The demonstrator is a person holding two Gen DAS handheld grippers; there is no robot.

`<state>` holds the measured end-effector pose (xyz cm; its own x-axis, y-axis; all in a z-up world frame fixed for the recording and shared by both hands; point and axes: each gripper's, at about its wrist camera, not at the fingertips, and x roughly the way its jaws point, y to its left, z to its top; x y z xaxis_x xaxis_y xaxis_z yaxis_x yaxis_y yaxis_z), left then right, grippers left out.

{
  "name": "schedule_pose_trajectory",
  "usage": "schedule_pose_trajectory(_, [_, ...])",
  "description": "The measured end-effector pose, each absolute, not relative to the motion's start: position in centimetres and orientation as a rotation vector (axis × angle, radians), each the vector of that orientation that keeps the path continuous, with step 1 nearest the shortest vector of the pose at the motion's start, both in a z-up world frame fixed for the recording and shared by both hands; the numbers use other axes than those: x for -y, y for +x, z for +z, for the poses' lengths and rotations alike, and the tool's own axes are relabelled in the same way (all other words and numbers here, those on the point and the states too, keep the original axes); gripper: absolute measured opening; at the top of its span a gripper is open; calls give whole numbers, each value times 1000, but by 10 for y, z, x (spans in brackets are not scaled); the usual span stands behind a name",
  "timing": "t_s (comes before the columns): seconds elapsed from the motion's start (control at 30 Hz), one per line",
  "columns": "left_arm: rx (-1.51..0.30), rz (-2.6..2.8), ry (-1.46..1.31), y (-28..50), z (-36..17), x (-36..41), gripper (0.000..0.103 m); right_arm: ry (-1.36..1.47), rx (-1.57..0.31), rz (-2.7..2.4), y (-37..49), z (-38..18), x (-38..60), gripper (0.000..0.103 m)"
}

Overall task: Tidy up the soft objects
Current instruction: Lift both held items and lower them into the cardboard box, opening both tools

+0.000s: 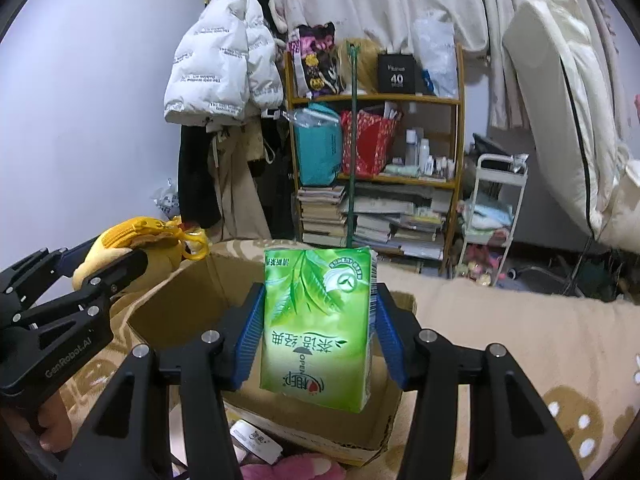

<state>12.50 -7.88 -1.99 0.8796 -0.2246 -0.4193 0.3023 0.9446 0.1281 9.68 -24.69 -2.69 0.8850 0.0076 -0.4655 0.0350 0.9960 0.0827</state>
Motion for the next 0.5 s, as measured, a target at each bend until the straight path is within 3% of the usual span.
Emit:
schedule_pose_trajectory(0.33, [-498, -298, 215, 132, -42, 84, 48, 106, -537, 17, 104, -40, 249, 57])
schedule_pose_trajectory(0.5, [-494, -289, 218, 131, -43, 81, 57, 106, -556, 24, 104, -44, 248, 57])
